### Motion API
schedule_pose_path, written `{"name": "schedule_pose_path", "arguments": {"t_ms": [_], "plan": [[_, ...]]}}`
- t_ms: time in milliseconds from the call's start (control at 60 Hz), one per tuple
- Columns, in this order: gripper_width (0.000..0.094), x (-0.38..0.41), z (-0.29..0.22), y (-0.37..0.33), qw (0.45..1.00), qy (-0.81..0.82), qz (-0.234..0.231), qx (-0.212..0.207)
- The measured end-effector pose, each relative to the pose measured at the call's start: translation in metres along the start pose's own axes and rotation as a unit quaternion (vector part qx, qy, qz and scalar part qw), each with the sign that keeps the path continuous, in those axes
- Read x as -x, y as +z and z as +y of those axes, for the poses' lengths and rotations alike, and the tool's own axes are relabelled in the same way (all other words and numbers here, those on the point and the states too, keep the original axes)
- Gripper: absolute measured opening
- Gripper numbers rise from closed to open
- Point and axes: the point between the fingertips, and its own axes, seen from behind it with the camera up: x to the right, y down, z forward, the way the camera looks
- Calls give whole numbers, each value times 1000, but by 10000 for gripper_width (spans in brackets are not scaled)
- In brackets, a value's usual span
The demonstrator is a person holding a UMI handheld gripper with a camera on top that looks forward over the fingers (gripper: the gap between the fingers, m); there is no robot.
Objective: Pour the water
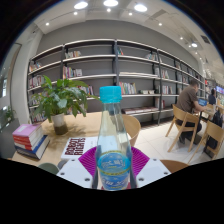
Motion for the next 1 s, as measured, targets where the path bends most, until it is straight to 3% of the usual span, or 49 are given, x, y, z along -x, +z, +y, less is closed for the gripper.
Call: {"name": "schedule_pose_path", "arguments": {"t_ms": [117, 150, 267, 367, 517, 800, 1000], "plan": [[464, -4, 34, 6, 1000, -1, 2, 16], [451, -7, 26, 2, 1000, 0, 0, -11], [464, -5, 27, -1, 1000, -1, 4, -22], [550, -6, 26, 3, 1000, 10, 6, -26], [756, -11, 51, -10, 999, 1, 20, 28], [758, 26, 104, -118, 995, -20, 40, 85], [759, 160, 141, -212, 993, -28, -25, 112]]}}
